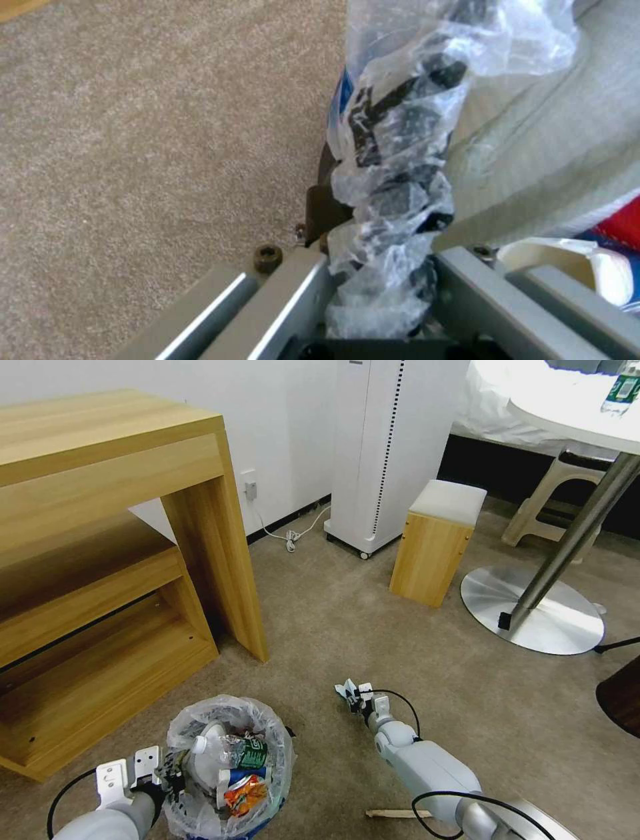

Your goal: Pick up the trash bin and place the garbage on the floor into it.

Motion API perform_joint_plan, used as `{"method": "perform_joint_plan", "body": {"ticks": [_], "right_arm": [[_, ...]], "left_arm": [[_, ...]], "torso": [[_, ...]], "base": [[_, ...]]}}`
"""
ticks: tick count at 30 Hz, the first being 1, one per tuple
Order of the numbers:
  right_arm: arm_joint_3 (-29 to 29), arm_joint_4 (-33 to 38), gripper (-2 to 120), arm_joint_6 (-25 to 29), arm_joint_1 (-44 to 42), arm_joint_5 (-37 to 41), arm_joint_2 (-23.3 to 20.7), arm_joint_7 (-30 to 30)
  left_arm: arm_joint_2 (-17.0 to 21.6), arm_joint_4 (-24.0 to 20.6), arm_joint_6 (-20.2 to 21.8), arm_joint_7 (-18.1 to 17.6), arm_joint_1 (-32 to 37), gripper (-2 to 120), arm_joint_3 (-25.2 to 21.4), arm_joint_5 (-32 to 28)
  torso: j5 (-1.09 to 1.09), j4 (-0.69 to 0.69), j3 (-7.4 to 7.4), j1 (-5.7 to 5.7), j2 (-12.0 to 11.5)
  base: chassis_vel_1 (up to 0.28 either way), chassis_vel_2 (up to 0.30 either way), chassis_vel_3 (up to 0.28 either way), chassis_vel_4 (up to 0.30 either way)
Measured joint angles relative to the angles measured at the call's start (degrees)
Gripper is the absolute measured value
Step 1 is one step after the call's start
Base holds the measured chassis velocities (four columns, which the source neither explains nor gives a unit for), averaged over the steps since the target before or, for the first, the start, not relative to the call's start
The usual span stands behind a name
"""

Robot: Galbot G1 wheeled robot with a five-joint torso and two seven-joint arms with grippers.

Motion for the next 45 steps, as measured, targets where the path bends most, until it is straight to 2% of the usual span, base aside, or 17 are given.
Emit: {"method": "perform_joint_plan", "body": {"ticks": [3,6,11,12,13,15,16,17,19,20,23,28,30,33,34,40,45], "right_arm": [[-0.47,2.15,7,0.25,-0.15,0.26,-0.86,0.13],[-0.38,4.49,1,0.19,-0.56,0.57,-1.48,0.23],[2.51,12.88,0,2.03,-2.14,0.70,-3.77,-1.61],[3.95,15.78,0,6.20,-2.56,1.54,-4.63,-7.03],[3.95,15.78,0,6.20,-2.56,1.54,-4.63,-7.03],[5.55,23.69,0,14.47,-3.26,8.55,-7.31,-18.94],[5.98,29.30,0,16.33,-3.32,12.81,-9.41,-24.84],[5.98,29.30,0,16.33,-3.32,12.81,-9.41,-24.84],[4.59,39.28,0,18.29,-1.78,19.47,-13.69,-36.33],[4.59,39.28,0,18.29,-1.78,19.47,-13.69,-36.33],[-0.58,47.32,0,16.35,1.40,24.93,-17.59,-44.59],[-7.90,48.78,0,14.96,5.20,25.72,-17.79,-46.27],[-15.13,48.74,0,14.41,7.97,26.35,-16.90,-45.60],[-18.12,48.79,0,14.08,9.04,26.63,-16.49,-45.12],[-24.73,49.64,0,13.58,10.80,27.03,-15.73,-43.20],[-32.99,52.04,0,13.38,10.95,25.94,-15.56,-40.18],[-38.12,54.13,0,13.01,10.60,25.69,-17.48,-38.06]], "left_arm": [[-0.10,-0.23,-0.04,-0.23,0.25,0,-0.16,-0.05],[-0.04,-0.67,0.16,-1.01,0.59,0,-0.40,-0.69],[0.05,-1.87,0.55,-2.82,1.11,0,-0.95,-2.93],[0.03,-2.34,0.67,-3.28,1.34,0,-1.00,-3.83],[0.03,-2.34,0.67,-3.28,1.34,0,-1.00,-3.83],[0.14,-3.40,1.03,-3.93,2.04,0,-1.63,-4.92],[0.45,-4.00,1.17,-4.37,2.42,0,-2.01,-5.73],[0.45,-4.00,1.17,-4.37,2.42,0,-2.01,-5.73],[1.44,-5.25,1.21,-5.79,2.74,0,-2.86,-8.34],[1.44,-5.25,1.21,-5.79,2.74,0,-2.86,-8.34],[2.59,-6.62,1.20,-7.03,3.15,0,-3.93,-11.08],[2.96,-7.14,1.19,-7.40,3.23,0,-4.04,-11.75],[2.77,-7.20,1.19,-7.52,3.52,0,-4.05,-11.70],[2.62,-7.20,1.19,-7.51,3.52,0,-3.97,-11.67],[2.25,-7.03,1.19,-7.54,3.33,0,-3.73,-11.49],[0.85,-6.55,1.19,-7.59,3.29,0,-3.36,-10.45],[0.03,-6.23,1.23,-7.55,3.60,0,-3.45,-9.57]], "torso": [[0.00,0.00,0.00,0.00,0.00],[0.00,0.00,0.00,0.00,0.00],[0.00,0.00,0.00,0.00,0.00],[0.00,-0.01,0.00,0.00,0.00],[0.00,-0.01,0.00,0.00,0.00],[0.01,0.00,0.00,0.00,0.00],[0.02,0.00,0.00,0.00,0.00],[0.02,0.00,0.00,0.00,0.00],[-0.01,-0.01,-0.01,0.00,0.00],[-0.01,-0.01,-0.01,0.00,0.00],[-0.02,-0.01,-0.01,0.00,0.00],[-0.02,-0.01,0.00,0.00,0.00],[0.01,0.01,0.00,0.00,0.00],[-0.01,0.01,0.00,0.00,0.00],[0.00,0.02,0.00,0.00,0.00],[-0.01,0.00,-0.01,0.00,0.00],[0.00,0.00,0.00,0.00,0.00]], "base": [[0.000,0.000,0.000,0.000],[0.000,0.000,0.000,0.000],[0.000,0.000,0.000,0.000],[0.000,0.000,0.000,0.000],[0.000,0.000,0.000,0.000],[0.000,0.000,0.000,0.000],[0.000,0.000,0.000,0.000],[0.000,0.000,0.000,0.000],[0.000,0.000,0.000,0.000],[0.000,0.000,0.000,0.000],[0.000,0.000,0.000,0.000],[0.000,0.000,0.000,0.000],[0.000,0.000,0.000,0.000],[0.000,0.000,0.000,0.000],[0.000,0.000,0.000,0.000],[0.000,0.000,0.000,0.000],[0.000,0.000,0.000,0.000]]}}
